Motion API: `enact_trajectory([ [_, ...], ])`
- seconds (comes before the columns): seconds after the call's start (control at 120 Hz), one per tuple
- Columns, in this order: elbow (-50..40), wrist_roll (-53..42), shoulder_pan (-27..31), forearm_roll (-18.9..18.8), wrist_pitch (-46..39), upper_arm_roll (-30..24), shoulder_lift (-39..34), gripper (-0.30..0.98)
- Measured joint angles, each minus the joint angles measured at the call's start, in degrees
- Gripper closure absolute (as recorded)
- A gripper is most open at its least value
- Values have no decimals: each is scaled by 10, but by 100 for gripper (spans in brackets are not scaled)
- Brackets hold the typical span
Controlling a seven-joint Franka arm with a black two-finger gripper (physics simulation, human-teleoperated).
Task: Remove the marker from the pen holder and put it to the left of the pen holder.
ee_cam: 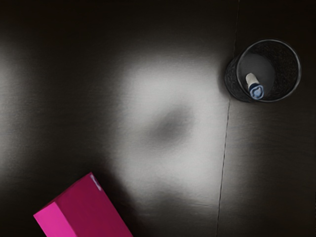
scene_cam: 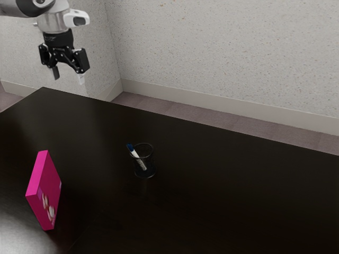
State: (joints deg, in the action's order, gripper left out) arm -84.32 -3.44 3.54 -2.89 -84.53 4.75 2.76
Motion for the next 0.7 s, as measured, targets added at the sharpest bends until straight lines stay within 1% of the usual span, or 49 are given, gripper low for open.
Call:
enact_trajectory([
  [0.108,0,-2,-2,0,-10,0,0,0],
  [0.233,-1,-5,10,0,-15,-2,-2,0],
  [0.317,1,-37,10,-7,-2,-11,-10,0],
  [0.333,1,-51,6,-14,0,-13,-11,0],
  [0.367,-1,-80,-11,-39,3,-13,-11,0],
  [0.425,-10,-127,-56,-80,10,-14,-5,0],
  [0.467,-20,-158,-104,-101,14,-14,3,0],
  [0.533,-50,-203,-204,-139,17,-11,33,0],
  [0.567,-66,-223,-236,-159,14,-11,51,0],
  [0.6,-89,-242,-238,-175,5,-11,66,0],
  [0.7,-124,-294,-184,-205,-35,-8,132,0],
])
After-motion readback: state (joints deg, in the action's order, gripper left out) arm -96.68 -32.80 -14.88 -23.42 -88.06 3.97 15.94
